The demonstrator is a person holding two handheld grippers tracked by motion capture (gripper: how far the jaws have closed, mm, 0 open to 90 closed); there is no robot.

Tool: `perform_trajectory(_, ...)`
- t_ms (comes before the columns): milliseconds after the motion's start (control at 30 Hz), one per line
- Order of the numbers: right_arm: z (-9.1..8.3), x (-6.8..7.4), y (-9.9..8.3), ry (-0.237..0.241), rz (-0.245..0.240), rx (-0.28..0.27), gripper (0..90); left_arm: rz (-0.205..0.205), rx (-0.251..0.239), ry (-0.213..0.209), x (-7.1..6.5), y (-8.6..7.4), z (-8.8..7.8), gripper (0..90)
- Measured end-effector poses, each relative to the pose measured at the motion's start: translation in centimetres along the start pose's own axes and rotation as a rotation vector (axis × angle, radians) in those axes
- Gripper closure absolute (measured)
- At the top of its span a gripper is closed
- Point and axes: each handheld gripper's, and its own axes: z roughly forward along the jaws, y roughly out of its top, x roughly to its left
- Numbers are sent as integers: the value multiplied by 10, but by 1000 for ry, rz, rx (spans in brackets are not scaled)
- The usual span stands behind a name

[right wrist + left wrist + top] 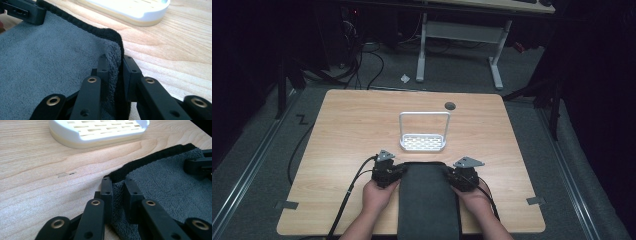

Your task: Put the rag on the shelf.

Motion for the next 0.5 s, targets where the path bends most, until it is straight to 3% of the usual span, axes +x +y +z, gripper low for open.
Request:
perform_trajectory(267, -9, 6, 0, -28, -26, -57, 786, 57, -42, -22, -5, -2, -4, 811)
perform_trajectory(333, -11, 8, 0, -30, -32, -72, 786, 73, -81, -18, -7, -4, -7, 811)
perform_trajectory(500, -24, 9, 4, -41, -22, -130, 786, 53, -154, -30, -12, 1, -17, 817)
